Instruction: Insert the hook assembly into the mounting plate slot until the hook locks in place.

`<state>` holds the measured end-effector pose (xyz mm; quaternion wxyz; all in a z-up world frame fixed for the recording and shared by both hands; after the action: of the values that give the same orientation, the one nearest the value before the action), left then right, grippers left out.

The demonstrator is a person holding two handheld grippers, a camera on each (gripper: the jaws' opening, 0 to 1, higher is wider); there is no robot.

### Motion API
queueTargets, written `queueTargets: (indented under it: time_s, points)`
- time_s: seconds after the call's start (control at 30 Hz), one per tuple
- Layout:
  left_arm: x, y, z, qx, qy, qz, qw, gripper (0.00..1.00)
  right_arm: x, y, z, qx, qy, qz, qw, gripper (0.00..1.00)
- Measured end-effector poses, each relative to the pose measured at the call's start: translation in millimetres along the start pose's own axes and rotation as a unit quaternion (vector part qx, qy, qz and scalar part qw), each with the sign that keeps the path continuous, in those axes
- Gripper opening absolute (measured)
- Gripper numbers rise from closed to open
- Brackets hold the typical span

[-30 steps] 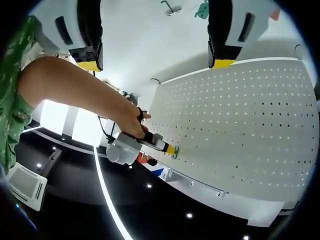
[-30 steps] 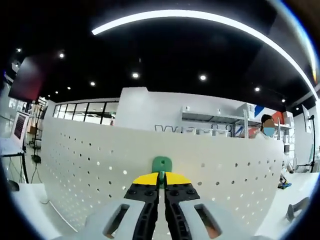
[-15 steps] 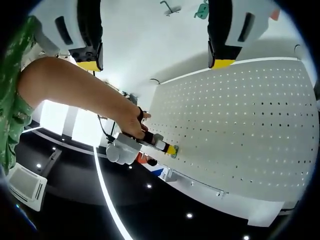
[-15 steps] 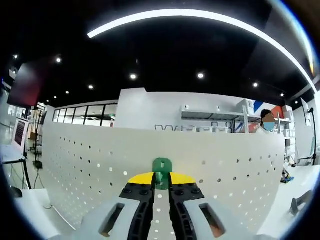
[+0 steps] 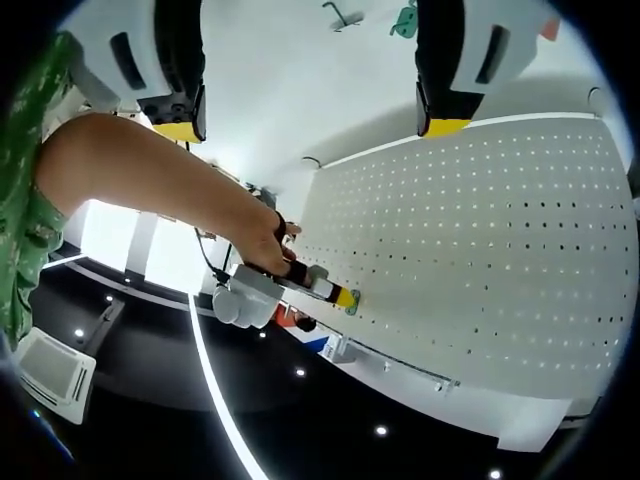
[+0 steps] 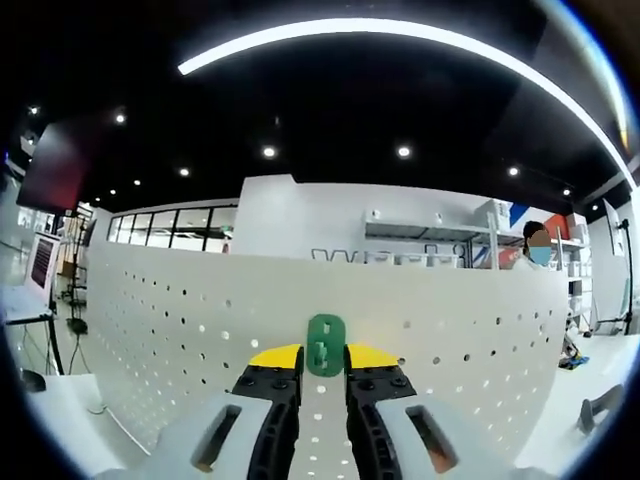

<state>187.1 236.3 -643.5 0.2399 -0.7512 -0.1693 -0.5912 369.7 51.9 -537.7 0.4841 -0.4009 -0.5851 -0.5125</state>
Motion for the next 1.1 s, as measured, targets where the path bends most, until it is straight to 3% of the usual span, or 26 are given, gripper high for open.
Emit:
queueTargets:
  time_s: [0.57, 0.9, 1.1]
  points:
    - [1.0, 0, -0.3, 0.0, 0.001, -0.002, 1.0, 0.89, -1.4, -4, 1, 0.009, 0.016, 0.005, 0.9998, 0.42]
    - [2.4, 2, -1.8, -0.002, 0.002, -0.003, 1.0, 0.89, -5.5, -5, 0, 0.01, 0.037, 0.011, 0.9992, 0.65]
    - [2.6, 1, -1.2, 0.0, 0.004, -0.002, 1.0, 0.89, -12.4, -7, 3, 0.019, 0.034, 0.022, 0.999, 0.66]
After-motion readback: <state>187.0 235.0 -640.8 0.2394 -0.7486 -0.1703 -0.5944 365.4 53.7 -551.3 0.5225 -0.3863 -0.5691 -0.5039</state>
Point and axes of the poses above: the point that each gripper's makers call its tool centre point, and the gripper's own axes: y roughly forward along the fingers, z roughly to its left, x roughly out of its top, the point moved 4 cm from there along -y, roughly backward along the fingers, and after that the axes turned 6 degrees about y, right-handed, at the moved point
